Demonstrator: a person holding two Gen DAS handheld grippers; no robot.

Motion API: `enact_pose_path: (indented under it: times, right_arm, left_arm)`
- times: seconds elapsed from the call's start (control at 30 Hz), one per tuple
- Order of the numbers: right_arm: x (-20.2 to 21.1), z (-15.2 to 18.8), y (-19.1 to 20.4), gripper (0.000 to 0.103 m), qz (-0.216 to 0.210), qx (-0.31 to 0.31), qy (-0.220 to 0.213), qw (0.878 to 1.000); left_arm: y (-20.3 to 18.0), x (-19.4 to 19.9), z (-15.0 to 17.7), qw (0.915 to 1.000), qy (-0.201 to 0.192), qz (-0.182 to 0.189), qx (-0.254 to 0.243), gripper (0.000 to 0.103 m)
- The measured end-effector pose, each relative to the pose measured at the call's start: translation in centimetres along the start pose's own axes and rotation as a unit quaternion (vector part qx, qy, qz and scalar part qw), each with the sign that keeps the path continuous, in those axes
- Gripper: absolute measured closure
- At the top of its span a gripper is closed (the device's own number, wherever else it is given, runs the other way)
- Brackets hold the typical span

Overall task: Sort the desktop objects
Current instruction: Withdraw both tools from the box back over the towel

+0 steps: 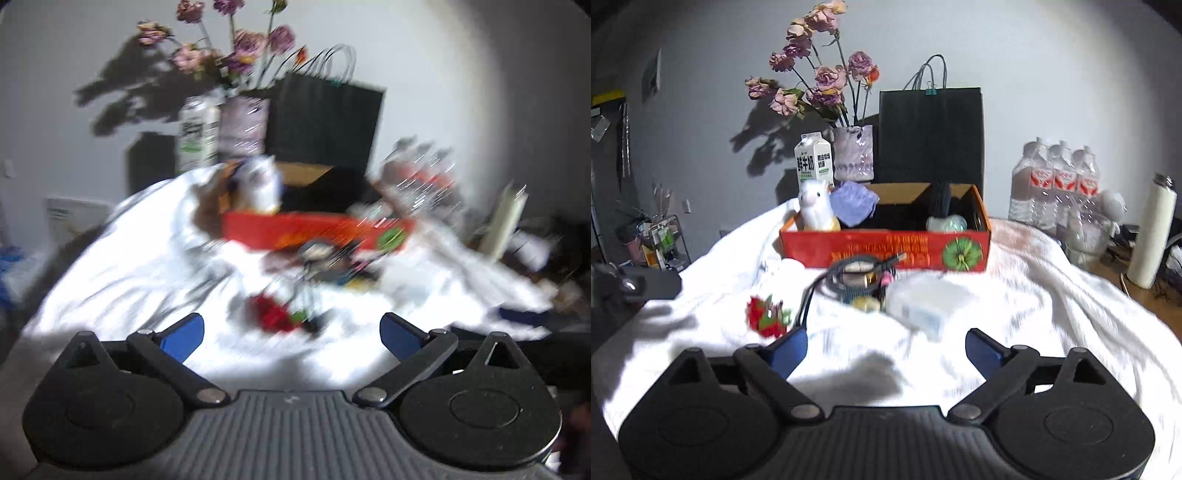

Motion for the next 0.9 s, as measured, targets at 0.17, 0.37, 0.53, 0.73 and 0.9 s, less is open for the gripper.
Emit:
enact_pose_path:
  times: [0.17,0.37,0.53,0.73,0.9]
  right_arm:
    - [1.0,2.7,-0.3,0.009,0.009,-0.003,-0.011,1.0]
    - [1.0,3.5,-0.9,0.009,0.024,-0.005,-0.01,1.0]
    - [0.9,3.8,-0.7,0.009,0.027,-0.001,-0.007,1.0]
    - [0.7,4.0,-0.3,0.008,0.024,0.005,-0.001,1.0]
    - [0.4,4.1,0.1,0.008,0.023,0.008,0.005,1.0]
  left_arm:
    - [-0.6,-1.6,3.7,0.9985,0.026,-0.037,-0.031,0.0]
    - [-0.8,-2.1,3.7,0.9983,0.027,-0.044,-0.026,0.0]
    - [-1.5,-2.0,3.9,0.998,0.017,-0.045,-0.04,0.0]
    - [-1.2,-2.4,4.3,0.9982,0.022,-0.035,-0.042,0.0]
    - [-0.4,-2.4,4.3,0.9991,0.012,-0.029,-0.028,0.0]
Point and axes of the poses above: each gripper's, at about its wrist camera, not at the fingertips, and x roughly against the way its jaws point, y to its left, z to its underside, the point moved 2 cm from there along -x, roughly the way its jaws point
